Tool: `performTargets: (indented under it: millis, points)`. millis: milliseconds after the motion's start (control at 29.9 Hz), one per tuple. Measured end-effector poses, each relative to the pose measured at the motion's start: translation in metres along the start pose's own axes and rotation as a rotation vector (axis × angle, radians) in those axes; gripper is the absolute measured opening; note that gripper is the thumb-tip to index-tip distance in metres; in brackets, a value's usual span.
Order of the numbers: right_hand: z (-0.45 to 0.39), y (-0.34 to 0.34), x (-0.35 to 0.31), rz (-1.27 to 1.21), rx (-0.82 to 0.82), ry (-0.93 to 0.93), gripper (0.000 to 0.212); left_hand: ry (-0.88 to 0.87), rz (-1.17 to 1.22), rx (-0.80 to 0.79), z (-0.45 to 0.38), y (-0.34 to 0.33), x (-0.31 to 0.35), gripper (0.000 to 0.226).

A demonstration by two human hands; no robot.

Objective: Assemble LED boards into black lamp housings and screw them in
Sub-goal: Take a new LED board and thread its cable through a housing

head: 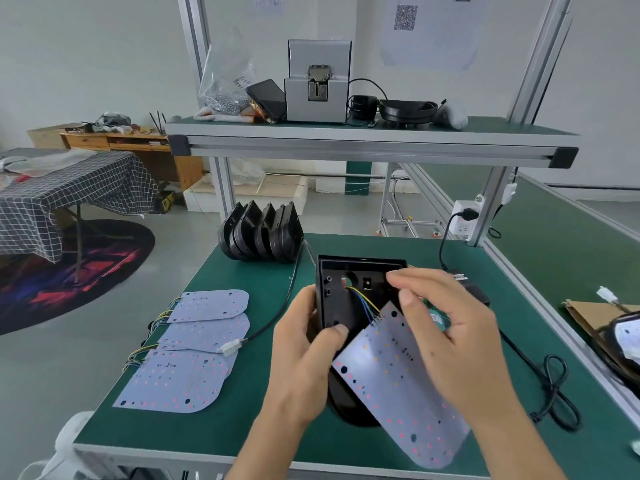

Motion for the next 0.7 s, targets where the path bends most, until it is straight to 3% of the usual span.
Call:
performTargets:
  millis: [167,301,435,502,636,703]
  points:
    - [0.005,-0.004,0.011,0.327,-0.477,0.199,0.046,0.06,0.001,-0.028,-0.006,0.003,-0.008,0.018]
    - [0.008,-0.02,0.006,0.492,-0.689,0.313,0.062,0.121,0.055,-0.063,-0.015,0.002,-0.015,0.052]
    - [0.002,-0.03,0.0,0.541,-0.772,0.35,0.046,0.168,0.091,-0.109,-0.015,0.001,-0.019,0.047]
    - [-0.004,-0.028,0.003,0.458,-0.771,0.276,0.041,0.193,0.096,-0.153,-0.011,0.001,-0.024,0.038]
    - [-0.019,-0.016,0.011,0.292,-0.689,-0.003,0.044,0.253,0.163,-0.143,-0.006,-0.001,-0.028,0.064]
    - [-0.022,-0.016,0.012,0.265,-0.615,-0.014,0.043,0.229,0.171,-0.145,-0.005,-0.006,-0.024,0.075]
Point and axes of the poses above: each hand's wrist, its own z-axis away from the middle knuckle, its own y-axis out of the back of the hand, x = y × z, the point moved 6 cm from there along -z, towards the middle knuckle, and after that the axes turned 11 degrees about x, right-handed, at the moved point
